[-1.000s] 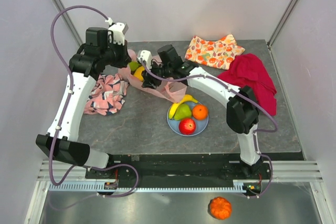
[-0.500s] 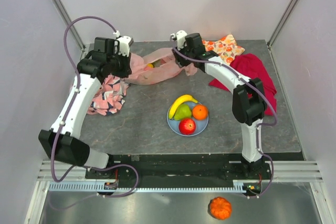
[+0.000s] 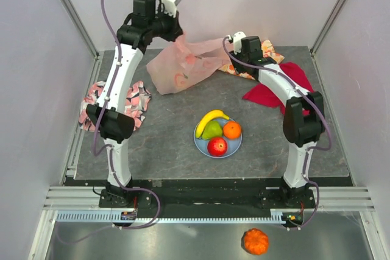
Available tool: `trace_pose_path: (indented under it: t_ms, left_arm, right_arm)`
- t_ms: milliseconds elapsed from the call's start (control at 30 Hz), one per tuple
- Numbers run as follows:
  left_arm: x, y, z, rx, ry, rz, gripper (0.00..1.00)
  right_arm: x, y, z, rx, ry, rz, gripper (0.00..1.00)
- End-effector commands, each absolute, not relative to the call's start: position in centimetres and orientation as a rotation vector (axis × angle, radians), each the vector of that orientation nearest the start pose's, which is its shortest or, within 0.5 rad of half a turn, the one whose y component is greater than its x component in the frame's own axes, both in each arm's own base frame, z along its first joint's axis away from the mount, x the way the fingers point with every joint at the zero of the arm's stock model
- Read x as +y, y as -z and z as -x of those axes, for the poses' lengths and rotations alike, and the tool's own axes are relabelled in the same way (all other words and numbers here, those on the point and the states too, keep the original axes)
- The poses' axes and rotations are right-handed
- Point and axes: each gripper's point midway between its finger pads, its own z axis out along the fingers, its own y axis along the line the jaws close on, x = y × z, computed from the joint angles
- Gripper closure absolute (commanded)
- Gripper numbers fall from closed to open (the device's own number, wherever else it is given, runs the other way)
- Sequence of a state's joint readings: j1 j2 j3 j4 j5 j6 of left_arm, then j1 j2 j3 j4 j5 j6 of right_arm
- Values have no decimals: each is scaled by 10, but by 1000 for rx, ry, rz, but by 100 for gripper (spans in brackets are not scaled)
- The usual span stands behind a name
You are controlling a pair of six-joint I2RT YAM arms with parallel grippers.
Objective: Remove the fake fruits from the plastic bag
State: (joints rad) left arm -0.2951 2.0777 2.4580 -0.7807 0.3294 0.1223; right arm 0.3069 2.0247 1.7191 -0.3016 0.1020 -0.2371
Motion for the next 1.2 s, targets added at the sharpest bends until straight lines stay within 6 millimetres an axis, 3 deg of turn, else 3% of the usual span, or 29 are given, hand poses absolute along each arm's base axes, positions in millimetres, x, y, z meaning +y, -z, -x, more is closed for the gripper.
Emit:
trace_pose_path:
  t_ms: [0,33,67,100,133,167,233,267,433,667,733,833,967,1067,1100,1167]
  left_arm:
    - [-258,-407,-457,1735,637,-789,98]
    - [-257,-406,-446,1756,663,-774,99]
    - [-257,-377,-437,1843,686,-776,98]
    - [-252,-374,-428,1862,683,-766,99]
    - [-245,-385,-412,1847,675,-764,98]
    - [-241,-363,-404,1904,673,-768,98]
    - [-231,-363,-391,1909,637,-768,98]
    - [-228,-350,-389,1944,631,-767,98]
    - [-224,-341,-383,1982,630,-751,98]
    - [-219,-334,-383,2004,598,-746,98]
    - [-219,-332,-384,2008,591,-747,99]
    - [-216,-327,-388,2018,565,-747,99]
    - [-215,-327,-394,2016,540,-746,98]
    - [-214,-324,-404,2012,503,-758,98]
    - [-214,-322,-411,1999,480,-774,98]
    - [-217,-316,-435,1999,434,-784,99]
  right_arm:
    - [173,-223,-490,2003,-190,673,46]
    - [177,-240,-469,1969,-250,685,44]
    - [181,-251,-460,1944,-297,686,41]
    - [185,-262,-454,1924,-329,680,33]
    - [185,-282,-453,1881,-327,674,29]
    - [182,-289,-456,1869,-305,659,25]
    - [175,-301,-472,1837,-223,649,12]
    - [171,-299,-480,1836,-174,660,9]
    - [171,-269,-504,1875,-105,730,2]
    - [151,-276,-538,1809,77,585,2]
    - [141,-265,-550,1840,157,565,2]
    - [130,-250,-557,1896,234,553,2]
    - [118,-257,-558,1877,276,534,2]
    - [86,-232,-572,1947,411,467,2]
    - [63,-231,-578,1959,438,410,2]
    - [41,-219,-591,1981,426,337,2]
